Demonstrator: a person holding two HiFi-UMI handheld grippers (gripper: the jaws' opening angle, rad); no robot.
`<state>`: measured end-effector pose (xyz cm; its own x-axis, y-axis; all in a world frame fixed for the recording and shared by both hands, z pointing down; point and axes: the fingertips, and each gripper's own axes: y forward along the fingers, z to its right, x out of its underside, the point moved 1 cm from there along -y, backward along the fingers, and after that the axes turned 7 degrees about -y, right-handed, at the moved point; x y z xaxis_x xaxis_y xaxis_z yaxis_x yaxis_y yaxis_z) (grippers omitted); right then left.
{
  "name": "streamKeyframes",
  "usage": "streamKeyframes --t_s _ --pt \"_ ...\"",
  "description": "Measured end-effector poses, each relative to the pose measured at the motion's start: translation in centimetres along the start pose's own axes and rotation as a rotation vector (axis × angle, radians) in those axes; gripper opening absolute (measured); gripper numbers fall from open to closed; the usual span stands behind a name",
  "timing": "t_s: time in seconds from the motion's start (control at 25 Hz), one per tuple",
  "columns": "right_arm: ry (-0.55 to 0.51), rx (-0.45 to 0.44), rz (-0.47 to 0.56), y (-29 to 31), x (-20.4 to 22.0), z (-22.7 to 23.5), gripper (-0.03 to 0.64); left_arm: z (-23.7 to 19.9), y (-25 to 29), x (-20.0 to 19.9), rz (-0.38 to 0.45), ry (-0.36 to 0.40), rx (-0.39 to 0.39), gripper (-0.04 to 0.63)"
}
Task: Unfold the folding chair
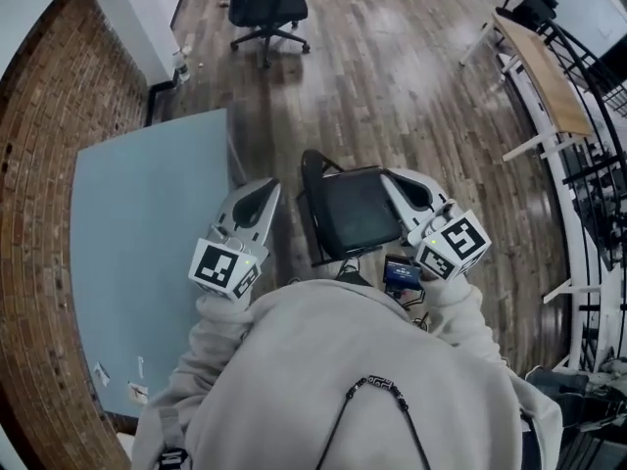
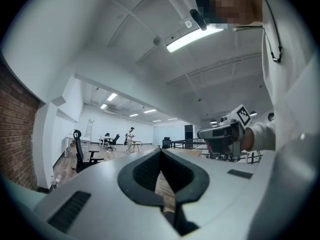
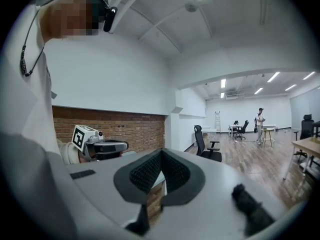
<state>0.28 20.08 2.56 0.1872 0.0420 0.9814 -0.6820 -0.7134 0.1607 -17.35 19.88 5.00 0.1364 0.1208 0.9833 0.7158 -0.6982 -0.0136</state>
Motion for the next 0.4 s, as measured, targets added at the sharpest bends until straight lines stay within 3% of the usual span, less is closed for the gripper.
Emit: streamKeyframes --t_s 0.16,0.4 --pt "0.012 -0.013 0.017 1.3 -0.8 -0.9 0.008 -0.4 -1.6 0.2 -0.039 0.003 0.001 0.006" --pt "-0.007 0.017 0.02 -1.4 -0.6 1.0 0.008 2.4 1.6 0.9 -0.035 -0.003 0.037 0.006"
